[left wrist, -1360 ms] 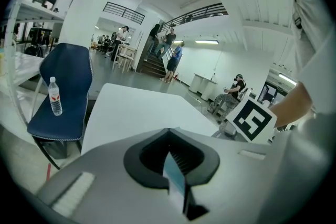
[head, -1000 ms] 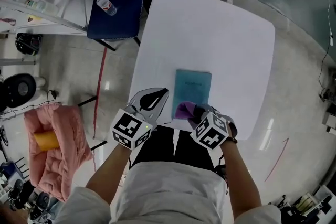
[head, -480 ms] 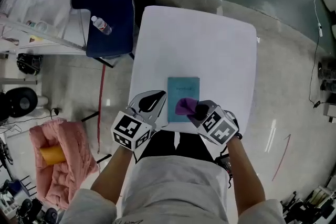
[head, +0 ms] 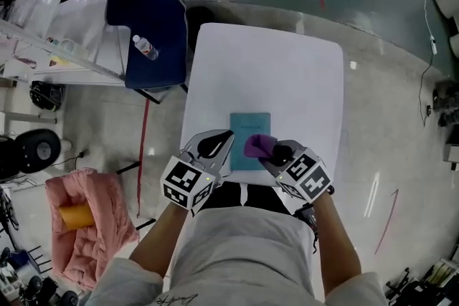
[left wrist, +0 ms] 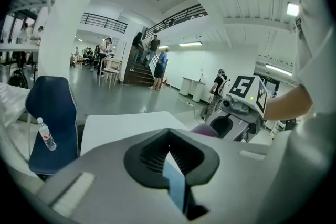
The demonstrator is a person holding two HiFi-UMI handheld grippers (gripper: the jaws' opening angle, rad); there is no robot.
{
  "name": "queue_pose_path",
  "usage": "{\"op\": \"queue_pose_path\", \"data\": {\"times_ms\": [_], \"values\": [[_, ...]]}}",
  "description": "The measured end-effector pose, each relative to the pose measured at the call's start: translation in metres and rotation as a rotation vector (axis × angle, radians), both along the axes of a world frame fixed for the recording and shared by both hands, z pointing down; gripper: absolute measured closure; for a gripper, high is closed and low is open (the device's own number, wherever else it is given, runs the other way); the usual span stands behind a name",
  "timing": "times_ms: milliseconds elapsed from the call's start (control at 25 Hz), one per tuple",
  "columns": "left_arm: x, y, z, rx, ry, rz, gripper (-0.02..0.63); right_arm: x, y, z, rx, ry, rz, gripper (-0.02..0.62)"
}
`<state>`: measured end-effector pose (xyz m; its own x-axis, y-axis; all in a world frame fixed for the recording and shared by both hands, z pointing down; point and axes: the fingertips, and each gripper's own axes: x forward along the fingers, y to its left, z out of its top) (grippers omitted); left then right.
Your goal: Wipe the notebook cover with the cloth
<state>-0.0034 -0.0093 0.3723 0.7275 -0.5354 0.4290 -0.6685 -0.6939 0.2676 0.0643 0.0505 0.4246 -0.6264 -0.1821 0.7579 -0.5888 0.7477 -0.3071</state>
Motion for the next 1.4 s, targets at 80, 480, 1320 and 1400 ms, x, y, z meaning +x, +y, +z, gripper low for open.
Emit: {"op": "queue_pose_path", "data": {"times_ms": [80,480,1320,1400], "values": [[-0.004,0.002,-0.004,-0.010,-0.003,-0.014,0.606,-0.002,0.002,-0.008,0.011,-0.014,0.009,0.485],[-0.005,0.015,-0.022,-0.006,-0.011,-0.017,0.606,-0.010,-0.003,-0.039,0.086,-0.077,0.043,0.488],[0.002,0.020,-0.038,0.026,-0.002,-0.010,0.606,-0.013,-0.010,-0.051,0.103,-0.103,0.029,0.492],[0.006,0.021,-0.038,0.027,-0.002,-0.010,0.606,-0.011,-0.010,-0.051,0.104,-0.104,0.026,0.492]]}}
